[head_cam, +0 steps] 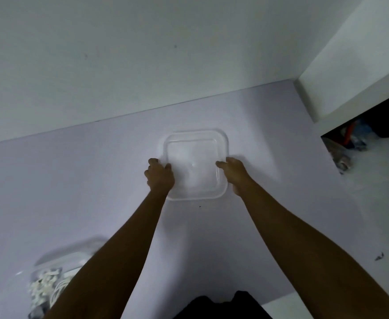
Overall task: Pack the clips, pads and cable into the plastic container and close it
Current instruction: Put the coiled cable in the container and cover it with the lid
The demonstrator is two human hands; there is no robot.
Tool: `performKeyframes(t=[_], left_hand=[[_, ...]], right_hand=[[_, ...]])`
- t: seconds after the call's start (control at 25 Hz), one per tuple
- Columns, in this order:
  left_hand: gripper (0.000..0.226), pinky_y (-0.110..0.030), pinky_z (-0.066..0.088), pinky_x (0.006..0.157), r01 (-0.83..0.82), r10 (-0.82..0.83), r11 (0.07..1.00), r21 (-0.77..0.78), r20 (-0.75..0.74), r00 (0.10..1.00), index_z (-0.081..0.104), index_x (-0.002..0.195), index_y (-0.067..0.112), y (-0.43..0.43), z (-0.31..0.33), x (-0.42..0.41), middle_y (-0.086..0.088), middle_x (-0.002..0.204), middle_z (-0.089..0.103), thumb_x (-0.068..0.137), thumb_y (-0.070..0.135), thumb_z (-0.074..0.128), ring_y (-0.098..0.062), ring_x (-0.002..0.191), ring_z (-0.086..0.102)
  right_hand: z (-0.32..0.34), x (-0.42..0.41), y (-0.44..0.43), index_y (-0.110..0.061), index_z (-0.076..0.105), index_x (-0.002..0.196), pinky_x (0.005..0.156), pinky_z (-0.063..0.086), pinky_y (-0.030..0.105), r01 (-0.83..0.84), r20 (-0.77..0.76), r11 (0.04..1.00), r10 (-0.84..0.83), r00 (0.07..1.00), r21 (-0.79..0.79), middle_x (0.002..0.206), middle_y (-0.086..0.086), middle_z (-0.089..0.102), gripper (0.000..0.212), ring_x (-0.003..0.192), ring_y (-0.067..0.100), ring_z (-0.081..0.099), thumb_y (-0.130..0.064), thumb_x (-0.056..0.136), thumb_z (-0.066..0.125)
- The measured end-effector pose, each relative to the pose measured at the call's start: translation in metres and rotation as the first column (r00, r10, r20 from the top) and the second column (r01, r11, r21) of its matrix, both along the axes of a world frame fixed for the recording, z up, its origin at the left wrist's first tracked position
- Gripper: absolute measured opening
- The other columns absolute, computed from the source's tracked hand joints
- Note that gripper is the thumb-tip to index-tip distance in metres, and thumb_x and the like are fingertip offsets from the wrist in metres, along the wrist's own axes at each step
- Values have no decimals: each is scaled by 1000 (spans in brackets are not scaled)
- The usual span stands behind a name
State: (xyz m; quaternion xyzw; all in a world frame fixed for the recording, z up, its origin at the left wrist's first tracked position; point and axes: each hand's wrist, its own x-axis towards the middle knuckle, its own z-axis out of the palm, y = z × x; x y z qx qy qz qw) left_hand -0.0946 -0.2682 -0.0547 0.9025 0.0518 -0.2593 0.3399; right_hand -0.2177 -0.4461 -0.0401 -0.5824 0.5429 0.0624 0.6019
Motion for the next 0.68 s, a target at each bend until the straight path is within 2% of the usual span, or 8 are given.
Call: performKeyframes(t=[0.08,0.16,0.24,0.28,0.36,0.56,0.6,0.68], left_hand=[[40,-50,46,97,3,-1,999,-55,23,1000,43,127,6,21,8,-2,-21,123,58,96,26,57,-38,118,52],[42,-45,49,94,-10,19,992,-123,66,998,44,127,7,50,24,-4,-21,120,60,95,30,59,-37,113,57],[46,-41,49,89,-12,40,984,-178,154,987,44,129,7,89,44,-8,-21,116,62,95,35,59,-33,107,60],[47,-40,48,87,-7,45,982,-188,200,979,45,129,7,109,53,-10,-19,113,63,95,37,58,-32,105,61],[47,-37,47,84,-25,72,981,-194,243,967,48,128,7,160,75,-12,-16,107,64,95,39,56,-29,100,61],[52,-31,42,85,-76,118,981,-179,236,965,48,131,4,315,110,-30,-8,100,62,93,38,61,-23,95,58],[52,-30,40,85,-70,106,986,-151,247,963,50,131,3,348,110,-37,-9,101,63,93,37,61,-22,95,58],[51,-28,38,84,-69,90,993,-95,238,967,53,130,3,401,104,-50,-11,105,65,94,37,60,-20,95,57]], right_hand=[[8,-13,20,-7,58,133,105,47,45,42,30,999,-43,999,18,129,11,64,51,114,28,62,-34,90,67],[28,-19,48,1,60,127,99,50,43,52,53,998,-50,997,-37,117,22,66,53,104,32,64,-39,94,62],[50,-22,80,10,56,121,81,48,38,38,103,996,-29,994,-86,110,33,62,60,85,30,60,-43,93,61],[61,-22,97,12,55,118,73,43,35,19,131,996,-8,991,-83,97,34,60,63,78,27,52,-45,92,62],[79,-20,140,12,58,111,66,38,32,-26,179,998,37,983,-62,78,16,51,61,72,22,44,-46,91,63],[98,-17,282,-21,72,89,66,50,31,-56,258,998,54,965,3,80,3,61,15,75,17,54,-36,91,69],[94,-20,309,-20,73,90,67,53,31,-69,244,997,63,968,16,82,4,61,14,76,17,56,-34,90,70],[82,-27,354,-1,70,91,66,57,33,-109,204,994,108,973,-6,79,8,58,33,73,19,58,-34,88,72]])
